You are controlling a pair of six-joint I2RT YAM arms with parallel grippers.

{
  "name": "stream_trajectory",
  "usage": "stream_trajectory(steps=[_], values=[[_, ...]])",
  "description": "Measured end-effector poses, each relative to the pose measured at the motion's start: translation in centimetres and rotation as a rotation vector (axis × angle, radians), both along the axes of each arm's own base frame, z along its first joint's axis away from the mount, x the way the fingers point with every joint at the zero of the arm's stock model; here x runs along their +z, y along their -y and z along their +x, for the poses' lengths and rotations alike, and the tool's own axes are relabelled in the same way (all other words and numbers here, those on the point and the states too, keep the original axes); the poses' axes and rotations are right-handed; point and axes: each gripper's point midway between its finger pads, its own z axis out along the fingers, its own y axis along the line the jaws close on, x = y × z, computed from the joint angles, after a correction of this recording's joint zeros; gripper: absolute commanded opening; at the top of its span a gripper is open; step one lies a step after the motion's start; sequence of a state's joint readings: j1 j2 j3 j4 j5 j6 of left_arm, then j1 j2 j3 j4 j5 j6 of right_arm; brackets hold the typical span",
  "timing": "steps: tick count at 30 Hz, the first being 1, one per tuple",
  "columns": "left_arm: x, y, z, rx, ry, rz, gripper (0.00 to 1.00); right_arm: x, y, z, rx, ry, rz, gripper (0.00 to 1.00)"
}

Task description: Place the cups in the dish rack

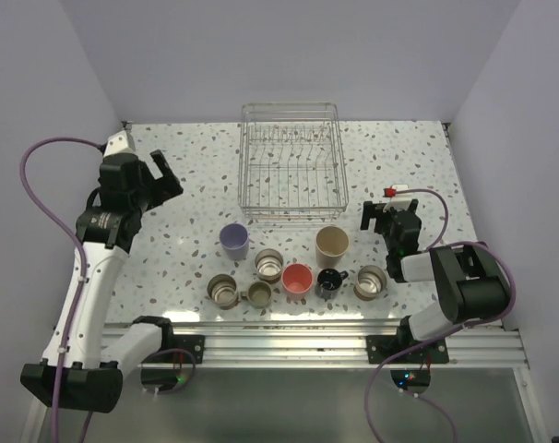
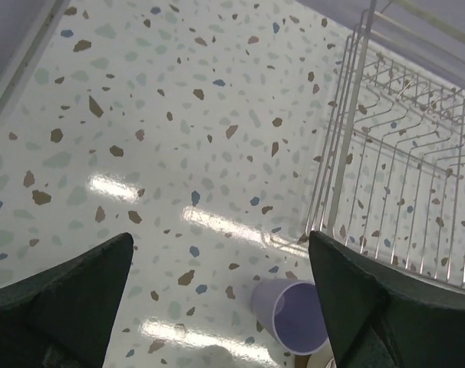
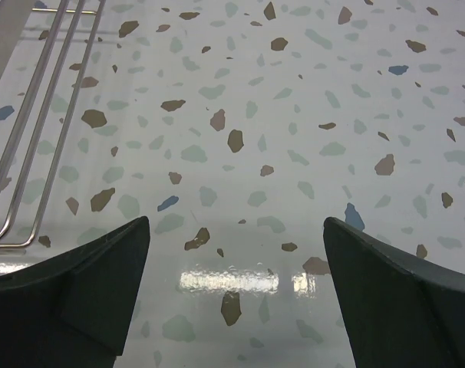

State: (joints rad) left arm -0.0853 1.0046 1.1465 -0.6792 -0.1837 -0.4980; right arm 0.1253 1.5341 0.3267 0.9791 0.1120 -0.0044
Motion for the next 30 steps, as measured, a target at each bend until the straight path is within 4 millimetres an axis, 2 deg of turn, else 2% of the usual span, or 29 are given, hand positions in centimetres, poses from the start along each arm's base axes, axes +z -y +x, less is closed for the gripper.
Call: stream_trajectory(steps=[2, 6, 10, 12, 14, 20, 25, 30], values=[[2.0, -0.3, -0.5, 0.020, 0.017, -0.006, 1.00, 0.0, 0.0, 0.0, 0.000, 0.000, 0.000, 0.99], [8.0, 0.4, -1.7, -0.030, 0.200, -0.031, 1.00, 0.0, 0.0, 0.0, 0.000, 0.000, 0.000, 0.99], [11.2, 1.7, -4.8, -0.114, 0.321, -0.071, 1.00, 0.0, 0.0, 0.0, 0.000, 0.000, 0.000, 0.99], [12.1, 2.5, -5.6, -0.158, 0.344, -0.088, 1.00, 0.0, 0.0, 0.0, 0.000, 0.000, 0.000, 0.98], [12.1, 3.0, -5.7, -0.184, 0.330, -0.099, 1.00, 0.0, 0.0, 0.0, 0.000, 0.000, 0.000, 0.99], [10.0, 3.7, -6.7, -0.220, 0.234, -0.120, 1.00, 0.0, 0.2, 0.0, -0.011, 0.000, -0.002, 0.99], [7.7, 4.0, -7.1, -0.251, 0.131, -0.104, 1.00, 0.1, 2.2, 0.4, -0.148, -0.067, 0.005, 0.99], [5.1, 4.0, -6.4, -0.257, 0.036, -0.091, 1.00, 5.7, 4.1, 1.6, -0.254, -0.041, 0.008, 0.99]])
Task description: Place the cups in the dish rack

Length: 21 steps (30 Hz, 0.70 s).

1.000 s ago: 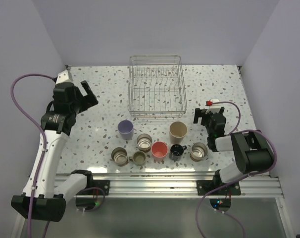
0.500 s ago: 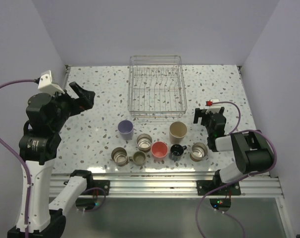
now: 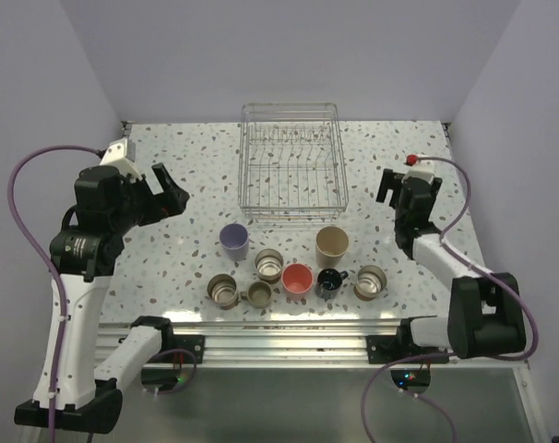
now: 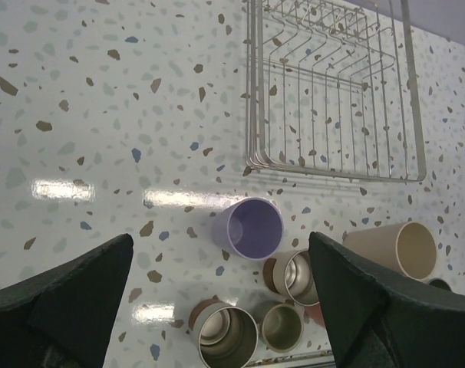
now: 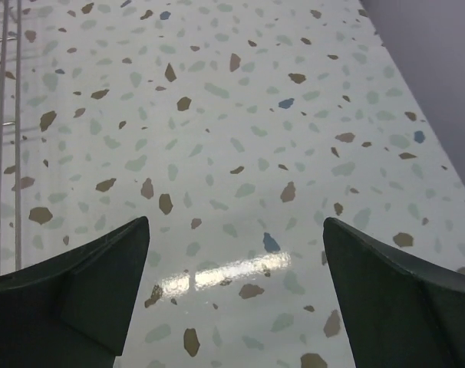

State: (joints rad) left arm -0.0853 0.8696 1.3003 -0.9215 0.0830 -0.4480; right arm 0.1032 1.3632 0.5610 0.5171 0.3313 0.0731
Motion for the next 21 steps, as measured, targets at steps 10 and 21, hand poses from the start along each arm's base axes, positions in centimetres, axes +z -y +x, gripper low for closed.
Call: stream_trajectory(steps=[10, 21], values=[[-3.9, 3.7, 2.1, -0.134, -0.153, 0.025, 0.90, 13.3, 2.8, -1.9, -0.272, 0.016, 0.252, 0.93], [-9.1, 11.5, 2.2, -0.356, -0.306, 0.167, 0.84, 14.9, -3.7, -10.5, -0.055, -0.114, 0.525, 0.92]])
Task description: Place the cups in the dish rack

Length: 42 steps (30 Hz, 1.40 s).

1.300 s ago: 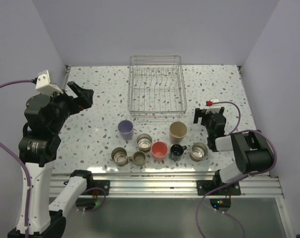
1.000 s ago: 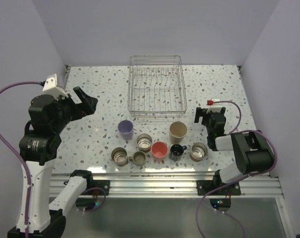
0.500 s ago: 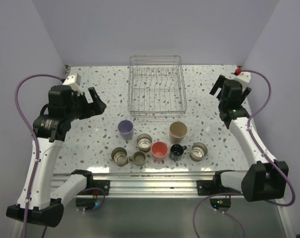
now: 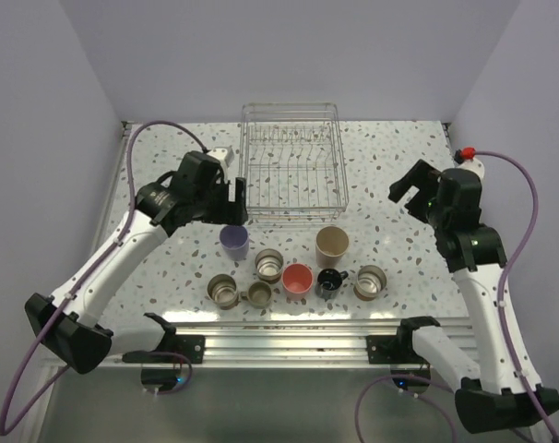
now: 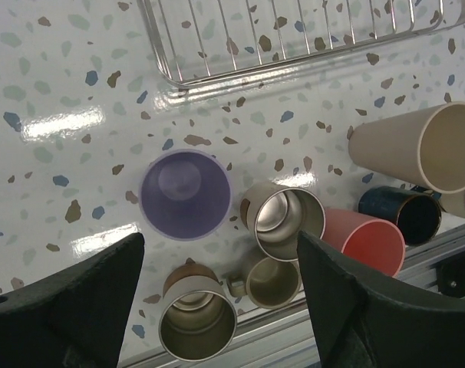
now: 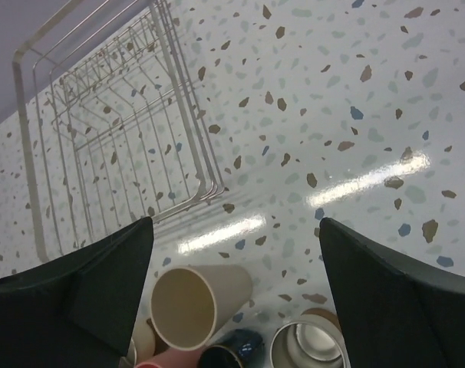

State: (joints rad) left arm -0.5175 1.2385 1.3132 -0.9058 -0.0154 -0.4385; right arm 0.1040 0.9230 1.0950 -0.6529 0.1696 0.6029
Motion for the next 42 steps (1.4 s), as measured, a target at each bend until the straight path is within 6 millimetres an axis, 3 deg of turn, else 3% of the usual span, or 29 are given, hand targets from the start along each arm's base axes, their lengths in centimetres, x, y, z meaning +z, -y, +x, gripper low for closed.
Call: stream_trajectory(steps=[8, 14, 22, 26, 31, 34, 35, 36, 38, 42], values=[[-4.0, 1.8, -0.6, -0.022, -0.049, 0.067, 0.83, 4.0, -0.5, -4.9, 0.070, 0.037, 0.001, 0.92], [-7.1, 2.5, -1.1, -0.033, -0.090, 0.116, 0.81, 3.5, -0.1, -7.9, 0.081, 0.009, -0.019, 0.92], [-9.4, 3.8, 0.2, -0.031, -0.093, 0.165, 0.71, 2.4, 0.1, -9.0, 0.090, -0.046, -0.039, 0.92], [-10.8, 4.0, 0.5, -0.028, -0.104, 0.193, 0.54, 2.1, 0.1, -9.0, 0.093, -0.060, -0.045, 0.92], [-12.9, 3.6, 0.2, -0.032, -0.145, 0.240, 0.45, 1.8, 0.1, -8.7, 0.094, -0.078, -0.049, 0.92], [-13.7, 3.6, 0.3, -0.035, -0.159, 0.258, 0.25, 1.6, 0.1, -8.5, 0.093, -0.088, -0.051, 0.93], [-13.8, 3.6, 0.3, -0.035, -0.162, 0.260, 0.09, 1.5, 0.1, -8.4, 0.093, -0.090, -0.051, 0.93], [-13.9, 3.6, 0.3, -0.034, -0.164, 0.261, 0.01, 1.5, 0.1, -8.4, 0.093, -0.092, -0.051, 0.93], [-14.0, 3.6, 0.4, -0.040, -0.163, 0.270, 0.00, 1.5, 0.1, -8.2, 0.094, -0.095, -0.051, 0.98], [-12.4, 3.4, 0.7, -0.032, -0.151, 0.286, 0.00, 2.0, -0.8, -7.6, 0.133, -0.089, -0.036, 0.99]])
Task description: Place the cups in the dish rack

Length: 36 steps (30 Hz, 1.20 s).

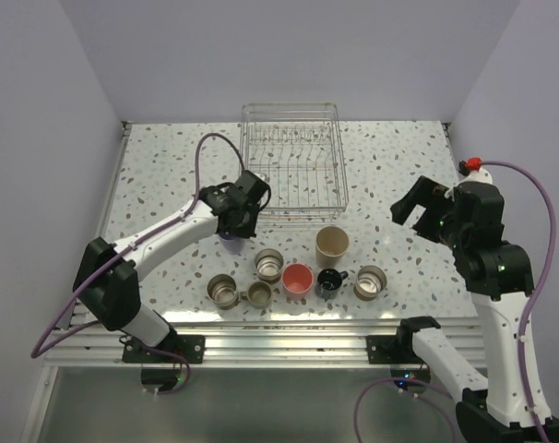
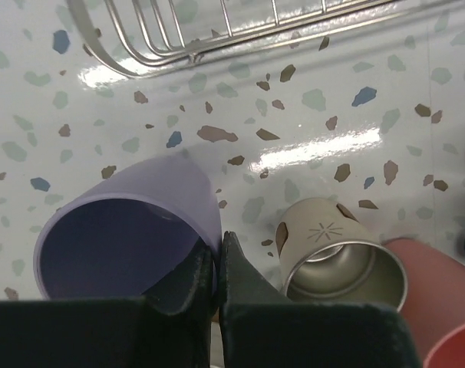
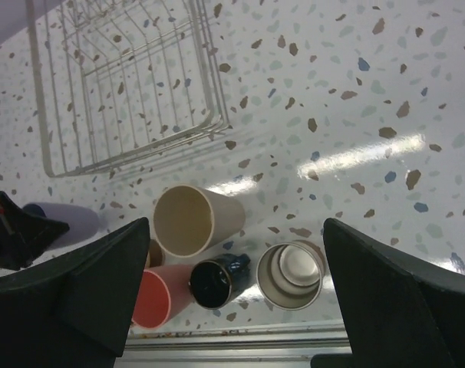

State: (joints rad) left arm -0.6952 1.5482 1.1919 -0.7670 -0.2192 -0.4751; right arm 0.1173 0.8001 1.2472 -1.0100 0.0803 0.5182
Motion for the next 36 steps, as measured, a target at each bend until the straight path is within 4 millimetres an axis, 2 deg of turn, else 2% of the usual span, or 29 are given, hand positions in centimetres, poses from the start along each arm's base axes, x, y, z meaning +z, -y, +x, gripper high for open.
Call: stream_trajectory(steps=[2, 5, 8, 10, 13, 17, 21, 24, 28, 31, 36], values=[[2.4, 0.0, 0.6, 0.010, 0.038, -0.004, 0.00, 1.3, -0.9, 0.7, 0.039, 0.014, 0.022, 0.99], [7.7, 0.0, 1.7, 0.025, 0.126, -0.035, 0.00, 5.2, -2.6, 2.4, 0.109, 0.086, 0.073, 0.99], [14.9, 0.1, 2.4, 0.044, 0.254, -0.118, 0.00, 9.8, -4.7, 4.6, 0.194, 0.190, 0.141, 0.98], [19.8, 0.3, 2.5, 0.043, 0.343, -0.213, 0.00, 11.8, -6.6, 5.7, 0.263, 0.246, 0.203, 0.99], [25.9, 1.4, 1.7, -0.008, 0.459, -0.400, 0.00, 13.3, -9.5, 6.9, 0.363, 0.278, 0.324, 0.99], [32.1, 3.7, 0.7, -0.103, 0.574, -0.641, 0.00, 14.8, -13.7, 8.6, 0.493, 0.292, 0.553, 0.99], [36.6, 5.9, 1.5, -0.178, 0.649, -0.871, 0.00, 17.0, -16.3, 10.7, 0.569, 0.320, 0.716, 0.98], [38.3, 6.2, 3.7, -0.195, 0.685, -1.016, 0.00, 18.5, -17.4, 12.1, 0.607, 0.350, 0.813, 0.99], [39.1, 7.1, 7.3, -0.250, 0.698, -1.144, 0.00, 19.6, -18.4, 14.4, 0.638, 0.371, 0.873, 0.99], [38.6, 8.2, 9.7, -0.314, 0.674, -1.239, 0.00, 19.7, -19.1, 16.4, 0.647, 0.380, 0.904, 0.99], [36.9, 8.2, 12.7, -0.362, 0.634, -1.366, 0.00, 18.2, -20.9, 20.1, 0.657, 0.355, 0.914, 0.99]])
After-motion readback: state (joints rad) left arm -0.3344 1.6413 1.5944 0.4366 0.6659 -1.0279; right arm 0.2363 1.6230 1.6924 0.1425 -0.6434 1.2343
